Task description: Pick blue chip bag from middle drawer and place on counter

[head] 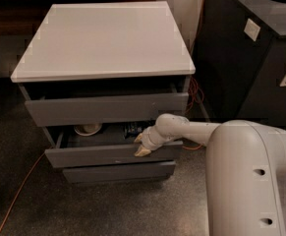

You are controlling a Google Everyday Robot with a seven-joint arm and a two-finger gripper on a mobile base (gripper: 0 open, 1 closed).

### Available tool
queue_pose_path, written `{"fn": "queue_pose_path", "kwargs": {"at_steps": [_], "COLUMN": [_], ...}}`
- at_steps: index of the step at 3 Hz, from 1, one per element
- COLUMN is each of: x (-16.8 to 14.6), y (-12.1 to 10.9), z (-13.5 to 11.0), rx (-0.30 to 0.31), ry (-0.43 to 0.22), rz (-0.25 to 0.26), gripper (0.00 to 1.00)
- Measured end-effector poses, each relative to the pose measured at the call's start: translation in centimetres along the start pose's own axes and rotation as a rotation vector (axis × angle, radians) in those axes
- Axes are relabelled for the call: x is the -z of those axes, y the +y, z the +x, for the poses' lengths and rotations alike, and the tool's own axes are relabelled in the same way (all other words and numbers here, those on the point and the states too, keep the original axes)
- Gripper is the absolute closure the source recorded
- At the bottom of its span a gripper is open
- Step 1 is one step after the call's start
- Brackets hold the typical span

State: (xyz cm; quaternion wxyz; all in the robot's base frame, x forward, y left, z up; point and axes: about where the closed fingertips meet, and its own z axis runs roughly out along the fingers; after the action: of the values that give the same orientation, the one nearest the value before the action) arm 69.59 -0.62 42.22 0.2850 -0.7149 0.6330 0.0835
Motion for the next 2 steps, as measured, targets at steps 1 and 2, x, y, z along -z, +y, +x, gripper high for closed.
{"fn": "queue_pose_path", "kwargs": {"at_steps": [1,2], "x": [1.57,1.60], "y": [3.32,3.39], "z": [-0.84,-0.86], "rx": [-0.016,-0.016], "ry": [-0.024,-0.024], "rz": [-0.008,-0.008], "gripper": [1.00,1.00]}}
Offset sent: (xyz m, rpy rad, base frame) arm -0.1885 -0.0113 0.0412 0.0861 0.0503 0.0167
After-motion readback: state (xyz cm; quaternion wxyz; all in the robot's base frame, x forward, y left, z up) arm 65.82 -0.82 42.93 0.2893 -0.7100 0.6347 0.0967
